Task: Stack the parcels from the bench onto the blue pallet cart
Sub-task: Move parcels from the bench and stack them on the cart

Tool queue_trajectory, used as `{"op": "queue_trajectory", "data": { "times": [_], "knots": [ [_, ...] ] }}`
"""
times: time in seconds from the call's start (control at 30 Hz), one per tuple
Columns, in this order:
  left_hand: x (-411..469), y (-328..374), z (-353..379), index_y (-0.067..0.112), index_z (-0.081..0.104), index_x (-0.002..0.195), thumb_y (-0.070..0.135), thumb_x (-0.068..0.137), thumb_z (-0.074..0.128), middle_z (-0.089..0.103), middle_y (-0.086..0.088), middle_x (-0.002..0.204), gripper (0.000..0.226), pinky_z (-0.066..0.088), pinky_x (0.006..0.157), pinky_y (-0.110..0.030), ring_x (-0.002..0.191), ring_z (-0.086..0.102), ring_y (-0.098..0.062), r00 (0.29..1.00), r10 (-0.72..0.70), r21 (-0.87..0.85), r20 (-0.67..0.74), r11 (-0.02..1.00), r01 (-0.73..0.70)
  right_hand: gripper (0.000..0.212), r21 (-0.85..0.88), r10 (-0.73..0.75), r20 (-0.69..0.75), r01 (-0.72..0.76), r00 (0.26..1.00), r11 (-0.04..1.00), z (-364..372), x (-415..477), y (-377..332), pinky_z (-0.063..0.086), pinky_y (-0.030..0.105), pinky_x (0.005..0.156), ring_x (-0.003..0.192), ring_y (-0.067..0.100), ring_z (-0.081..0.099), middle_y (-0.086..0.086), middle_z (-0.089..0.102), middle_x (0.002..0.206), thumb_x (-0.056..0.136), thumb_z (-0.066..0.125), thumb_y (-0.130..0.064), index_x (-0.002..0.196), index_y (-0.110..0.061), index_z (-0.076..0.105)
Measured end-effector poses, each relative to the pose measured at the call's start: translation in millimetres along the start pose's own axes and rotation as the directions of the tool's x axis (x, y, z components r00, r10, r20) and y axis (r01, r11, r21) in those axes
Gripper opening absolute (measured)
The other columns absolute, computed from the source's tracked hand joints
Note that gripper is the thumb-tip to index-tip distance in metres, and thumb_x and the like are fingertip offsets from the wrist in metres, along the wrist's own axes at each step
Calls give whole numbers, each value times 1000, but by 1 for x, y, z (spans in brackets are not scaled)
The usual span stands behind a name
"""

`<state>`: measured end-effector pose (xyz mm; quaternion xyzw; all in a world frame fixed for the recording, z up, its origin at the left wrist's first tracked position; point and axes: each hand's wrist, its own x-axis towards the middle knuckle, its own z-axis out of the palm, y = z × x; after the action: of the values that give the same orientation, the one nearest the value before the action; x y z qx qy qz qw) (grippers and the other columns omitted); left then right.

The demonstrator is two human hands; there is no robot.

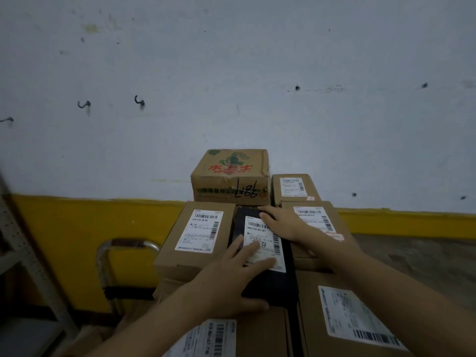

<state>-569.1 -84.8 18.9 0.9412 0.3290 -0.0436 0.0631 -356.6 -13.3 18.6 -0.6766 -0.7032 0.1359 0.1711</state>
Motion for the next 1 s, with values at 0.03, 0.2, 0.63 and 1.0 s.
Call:
{"op": "queue_trajectory", "data": {
  "times": [0.03,0.2,0.63,1.0],
  "knots": [
    [0,1,2,53,0,141,70,80,45,-16,14,156,78,11,115,-48,141,-25,-15,999,-5,12,-39,1000,5,43,11,3,-18,-2,1000,1000,2,0,-1,36,41,103,122,25,48,8,51,135,99,30,-39,139,-24,39],
    [0,3,4,50,2,143,65,83,42,-13,9,157,73,13,116,-47,142,-21,-17,996,2,25,-86,1000,0,37,112,16,-86,-6,996,994,2,2,-10,40,32,96,117,23,51,8,56,130,99,37,-32,132,-20,49],
    [2,3,-9,54,5,141,63,84,44,-8,16,156,70,13,115,-44,143,-14,-11,989,-7,-110,-147,994,-9,32,113,3,-76,6,997,994,-18,19,-19,35,22,87,118,19,51,3,58,129,96,45,-30,120,-18,60],
    [13,-5,-9,52,8,142,61,83,47,-8,13,157,71,9,116,-43,143,-13,-11,980,26,-86,-198,995,-44,31,141,-13,-171,37,985,989,-27,25,-15,34,20,83,114,18,53,4,61,124,96,45,-27,120,-15,61]
  ]
}}
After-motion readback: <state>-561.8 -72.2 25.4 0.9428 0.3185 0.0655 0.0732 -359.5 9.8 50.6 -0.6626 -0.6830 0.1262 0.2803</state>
